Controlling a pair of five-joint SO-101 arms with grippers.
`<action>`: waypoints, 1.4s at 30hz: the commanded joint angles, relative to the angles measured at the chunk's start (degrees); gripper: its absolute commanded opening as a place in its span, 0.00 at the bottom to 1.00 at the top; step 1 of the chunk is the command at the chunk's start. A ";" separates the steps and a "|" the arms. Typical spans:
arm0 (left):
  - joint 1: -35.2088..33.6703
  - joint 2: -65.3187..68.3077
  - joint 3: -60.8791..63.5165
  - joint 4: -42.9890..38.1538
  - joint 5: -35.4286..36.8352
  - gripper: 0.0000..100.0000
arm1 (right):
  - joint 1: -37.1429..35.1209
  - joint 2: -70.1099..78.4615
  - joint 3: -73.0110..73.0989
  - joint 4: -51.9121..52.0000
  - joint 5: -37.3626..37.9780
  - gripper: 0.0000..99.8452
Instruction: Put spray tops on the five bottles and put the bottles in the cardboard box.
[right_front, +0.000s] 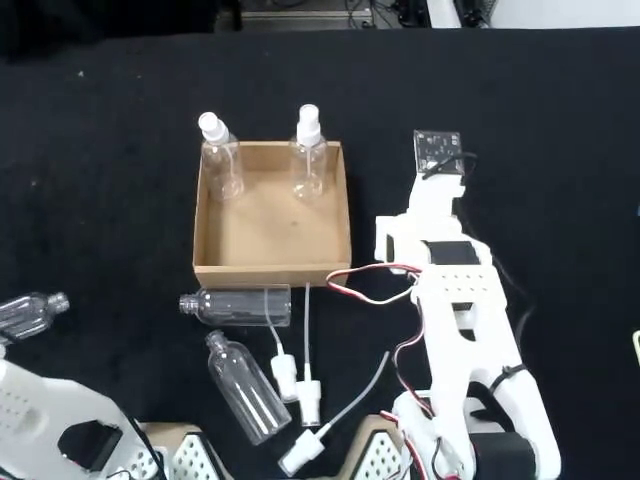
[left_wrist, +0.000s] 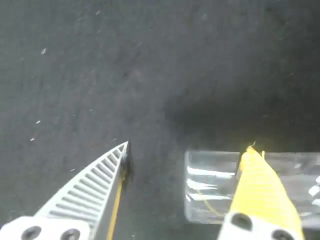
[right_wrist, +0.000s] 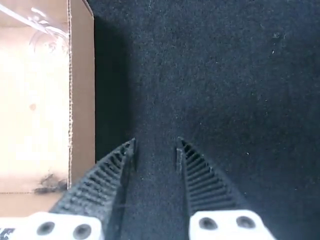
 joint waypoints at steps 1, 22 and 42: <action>-2.33 -1.41 -4.35 -0.53 -2.81 0.32 | 0.97 -2.95 -0.31 -1.76 0.53 0.09; 9.63 -20.57 0.04 27.87 -38.51 0.32 | 1.23 -2.95 -0.22 -1.76 0.53 0.09; 10.77 -20.57 25.89 -1.93 -38.07 0.33 | 1.32 -2.95 -0.22 -1.76 0.53 0.09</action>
